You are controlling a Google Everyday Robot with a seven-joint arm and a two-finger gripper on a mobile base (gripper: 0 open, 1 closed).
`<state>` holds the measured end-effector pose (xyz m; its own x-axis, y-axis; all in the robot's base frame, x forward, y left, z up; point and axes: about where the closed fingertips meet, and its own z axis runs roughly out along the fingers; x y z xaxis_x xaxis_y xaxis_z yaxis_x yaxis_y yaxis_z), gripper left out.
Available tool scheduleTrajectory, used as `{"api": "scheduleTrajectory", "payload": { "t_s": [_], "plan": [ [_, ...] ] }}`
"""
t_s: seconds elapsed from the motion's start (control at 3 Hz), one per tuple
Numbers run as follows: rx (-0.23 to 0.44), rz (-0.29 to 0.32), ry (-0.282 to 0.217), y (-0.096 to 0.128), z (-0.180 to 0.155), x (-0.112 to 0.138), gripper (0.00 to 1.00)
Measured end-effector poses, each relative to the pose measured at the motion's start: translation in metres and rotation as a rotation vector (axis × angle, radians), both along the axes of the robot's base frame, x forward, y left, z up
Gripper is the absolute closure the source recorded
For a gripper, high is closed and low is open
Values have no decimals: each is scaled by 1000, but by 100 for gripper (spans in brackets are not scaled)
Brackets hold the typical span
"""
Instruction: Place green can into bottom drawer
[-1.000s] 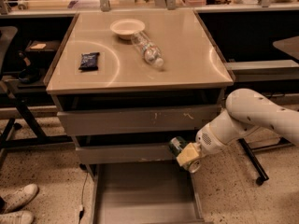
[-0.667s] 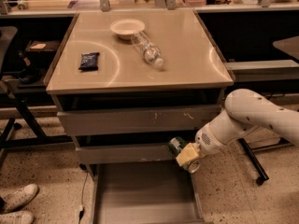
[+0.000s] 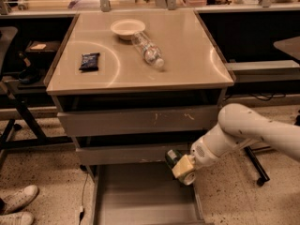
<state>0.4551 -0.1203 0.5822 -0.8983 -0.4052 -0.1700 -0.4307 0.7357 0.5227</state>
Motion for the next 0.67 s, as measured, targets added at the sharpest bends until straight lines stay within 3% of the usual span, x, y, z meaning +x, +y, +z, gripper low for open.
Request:
{"api": "scheduleTrajectory", "payload": {
  "t_s": [0.33,0.67],
  "plan": [
    [66,-89,102,6,-82,-14,100],
    [66,-89,102,6,-82,-14,100]
  ]
}}
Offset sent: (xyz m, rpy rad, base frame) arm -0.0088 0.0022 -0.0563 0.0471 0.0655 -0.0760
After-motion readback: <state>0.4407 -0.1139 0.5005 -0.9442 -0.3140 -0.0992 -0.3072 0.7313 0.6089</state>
